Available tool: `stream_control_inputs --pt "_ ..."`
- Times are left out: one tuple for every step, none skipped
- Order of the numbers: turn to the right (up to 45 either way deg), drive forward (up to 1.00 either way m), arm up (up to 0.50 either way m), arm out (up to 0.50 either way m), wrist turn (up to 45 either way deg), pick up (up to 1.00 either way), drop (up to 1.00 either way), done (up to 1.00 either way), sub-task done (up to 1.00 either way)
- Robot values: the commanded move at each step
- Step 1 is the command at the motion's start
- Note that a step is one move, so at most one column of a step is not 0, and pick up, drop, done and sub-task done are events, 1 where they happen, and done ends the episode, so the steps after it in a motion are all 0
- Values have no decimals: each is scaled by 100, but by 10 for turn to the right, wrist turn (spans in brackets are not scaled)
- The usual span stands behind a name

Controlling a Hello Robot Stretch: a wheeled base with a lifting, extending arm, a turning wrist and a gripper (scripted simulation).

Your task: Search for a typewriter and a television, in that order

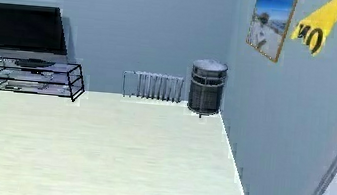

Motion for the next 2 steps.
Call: stream_control_inputs --pt "-180 0 0 0 0 0 0 0 0" --pt "0 100 0 0 0 0 0 0 0"
